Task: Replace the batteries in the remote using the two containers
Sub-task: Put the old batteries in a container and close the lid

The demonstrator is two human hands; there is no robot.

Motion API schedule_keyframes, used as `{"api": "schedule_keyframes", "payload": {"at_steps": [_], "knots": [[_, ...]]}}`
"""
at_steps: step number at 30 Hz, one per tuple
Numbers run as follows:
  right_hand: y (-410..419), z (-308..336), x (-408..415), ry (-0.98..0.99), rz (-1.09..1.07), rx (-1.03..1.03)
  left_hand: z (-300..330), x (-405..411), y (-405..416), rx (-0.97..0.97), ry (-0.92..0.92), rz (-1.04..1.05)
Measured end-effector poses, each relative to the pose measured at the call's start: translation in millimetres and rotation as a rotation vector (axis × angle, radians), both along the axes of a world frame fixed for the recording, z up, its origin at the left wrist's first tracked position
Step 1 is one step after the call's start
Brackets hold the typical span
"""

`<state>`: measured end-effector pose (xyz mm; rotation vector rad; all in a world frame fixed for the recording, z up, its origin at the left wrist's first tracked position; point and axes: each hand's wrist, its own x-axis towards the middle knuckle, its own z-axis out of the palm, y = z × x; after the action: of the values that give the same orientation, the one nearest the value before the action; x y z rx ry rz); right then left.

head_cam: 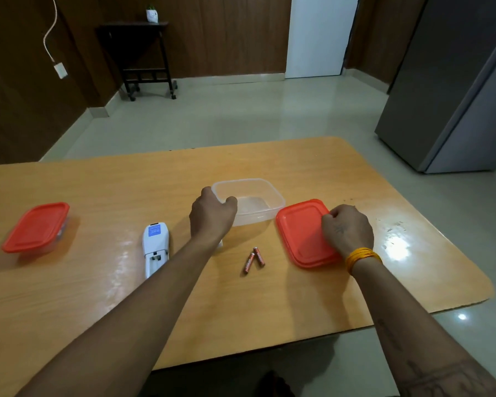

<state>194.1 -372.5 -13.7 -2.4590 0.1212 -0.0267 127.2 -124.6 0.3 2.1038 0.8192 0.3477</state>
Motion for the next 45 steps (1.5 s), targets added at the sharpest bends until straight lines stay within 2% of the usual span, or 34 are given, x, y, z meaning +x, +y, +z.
{"api": "schedule_keyframes", "payload": {"at_steps": [6,17,20,24,26,30,33,41,43,45], "knots": [[1,-3,-4,-0.019,0.038,-0.228,2,1,-5,0.140,0.143,-0.052],[11,1,-16,-0.117,0.084,-0.391,3,-6,-9,0.240,0.144,-0.120],[15,7,-22,-0.197,0.120,-0.383,14,-17,-10,0.396,0.125,-0.144],[31,17,-37,-0.227,0.334,-0.258,25,-37,-9,0.501,0.085,-0.277],[42,19,-47,-0.175,0.459,-0.192,25,-47,-12,0.466,0.131,-0.355],[65,12,-64,-0.095,0.613,-0.228,11,-59,-25,0.487,0.293,-0.513],[72,5,-69,-0.090,0.622,-0.263,-3,-60,-28,0.504,0.374,-0.551],[76,2,-67,-0.088,0.567,-0.304,4,-58,-22,0.465,0.378,-0.542],[77,10,-67,-0.132,0.505,-0.221,10,-56,-17,0.456,0.285,-0.504],[78,18,-61,-0.215,0.412,-0.050,17,-50,-12,0.397,0.128,-0.425]]}}
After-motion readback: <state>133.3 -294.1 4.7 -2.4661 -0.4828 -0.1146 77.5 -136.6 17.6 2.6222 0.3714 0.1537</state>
